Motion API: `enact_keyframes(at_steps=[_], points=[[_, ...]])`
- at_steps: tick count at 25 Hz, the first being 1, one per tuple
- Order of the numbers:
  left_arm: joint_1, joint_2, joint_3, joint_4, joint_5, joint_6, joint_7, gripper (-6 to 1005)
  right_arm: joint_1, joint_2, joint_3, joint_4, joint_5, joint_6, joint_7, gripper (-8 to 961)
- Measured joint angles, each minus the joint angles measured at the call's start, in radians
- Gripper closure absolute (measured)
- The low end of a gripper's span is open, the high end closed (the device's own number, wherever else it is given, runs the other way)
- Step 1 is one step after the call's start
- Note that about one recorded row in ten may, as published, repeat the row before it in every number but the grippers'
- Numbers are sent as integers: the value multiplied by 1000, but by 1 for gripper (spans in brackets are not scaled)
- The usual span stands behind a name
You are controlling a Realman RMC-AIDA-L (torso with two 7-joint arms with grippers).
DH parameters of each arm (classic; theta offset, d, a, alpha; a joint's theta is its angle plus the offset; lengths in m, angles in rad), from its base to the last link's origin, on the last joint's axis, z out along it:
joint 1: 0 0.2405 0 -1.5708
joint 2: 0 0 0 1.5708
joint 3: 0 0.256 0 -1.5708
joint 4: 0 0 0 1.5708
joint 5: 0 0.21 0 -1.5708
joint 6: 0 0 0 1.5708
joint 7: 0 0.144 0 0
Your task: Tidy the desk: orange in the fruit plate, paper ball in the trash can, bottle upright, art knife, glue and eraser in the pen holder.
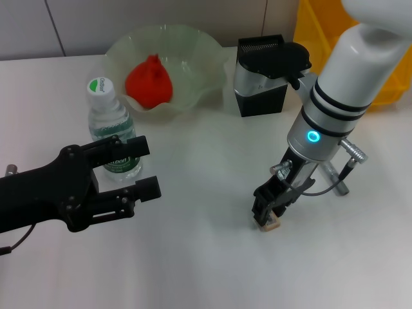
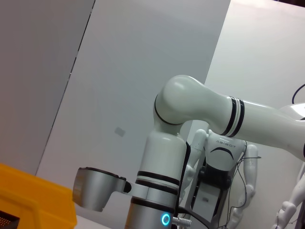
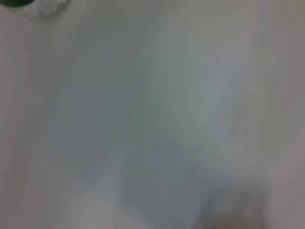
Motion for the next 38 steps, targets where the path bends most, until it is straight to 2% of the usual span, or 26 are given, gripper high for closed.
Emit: enact_keyframes(at_steps=[6,12,14,26,30,38], points=[[0,0,0,0,0,0,0,223,1,0,-2,2,1,0,0,577],[0,0,0,0,0,-2,1,223,1,0,-12,2,1,0,0,617],[1,0,0,0,0,-2,0,223,1,0,-13,2,1,0,0,686],[0,1,0,-11,0,0,1,223,-3,-3,-14,-11,1,0,0,689],[-1,1,0,-11,-1,0,2,223,-12,-5,-9,-69,1,-10,0,685],[-2,1,-2,-11,-6,1,0,223,-23,-11,4,-300,-7,-88,-1,676]])
